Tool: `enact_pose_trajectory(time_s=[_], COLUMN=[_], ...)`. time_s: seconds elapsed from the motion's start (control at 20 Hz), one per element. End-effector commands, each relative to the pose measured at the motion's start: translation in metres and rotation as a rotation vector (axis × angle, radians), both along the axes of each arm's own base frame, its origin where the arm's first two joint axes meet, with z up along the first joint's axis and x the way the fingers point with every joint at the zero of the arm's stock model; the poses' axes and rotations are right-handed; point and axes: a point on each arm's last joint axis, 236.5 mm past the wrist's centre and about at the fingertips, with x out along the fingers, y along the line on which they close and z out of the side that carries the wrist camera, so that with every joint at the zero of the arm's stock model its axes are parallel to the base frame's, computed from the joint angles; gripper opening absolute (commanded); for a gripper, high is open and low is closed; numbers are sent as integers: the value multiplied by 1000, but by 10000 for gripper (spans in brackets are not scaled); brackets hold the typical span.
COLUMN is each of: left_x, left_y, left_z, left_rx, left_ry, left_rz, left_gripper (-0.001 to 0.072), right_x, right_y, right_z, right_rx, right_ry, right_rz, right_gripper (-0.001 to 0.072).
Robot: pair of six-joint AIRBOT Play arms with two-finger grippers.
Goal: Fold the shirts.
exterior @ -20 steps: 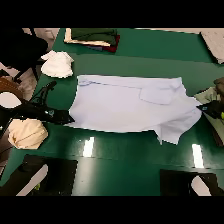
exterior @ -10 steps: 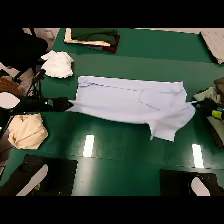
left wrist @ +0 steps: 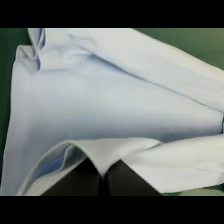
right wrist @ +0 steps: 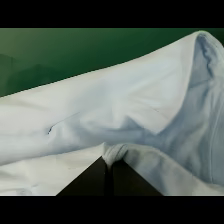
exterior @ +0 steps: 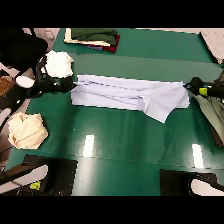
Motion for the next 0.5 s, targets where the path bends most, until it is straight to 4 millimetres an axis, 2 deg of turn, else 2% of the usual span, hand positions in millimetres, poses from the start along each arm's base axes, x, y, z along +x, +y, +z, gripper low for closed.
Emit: enact_pose_trajectory(time_s=[0.0,0.1,0.15,0.3,0.45], left_x=[43,63,73,93,98], left_y=[-28,-43,-39,-14,6], left_z=[-13,-22,-26,-27,-27], left_rx=[-3,13,11,52,73], left_ry=[-16,-27,-32,-73,-81], left_rz=[-58,-71,-40,54,99], left_gripper=[23,24,23,23,23], right_x=[27,37,40,43,47], right_y=[16,12,10,0,-10], right_z=[-24,-39,-46,-64,-73], right_rx=[13,24,27,31,8], right_ry=[39,64,76,104,107], right_rz=[27,-8,-26,-59,-92], right_gripper=[18,19,19,19,18])
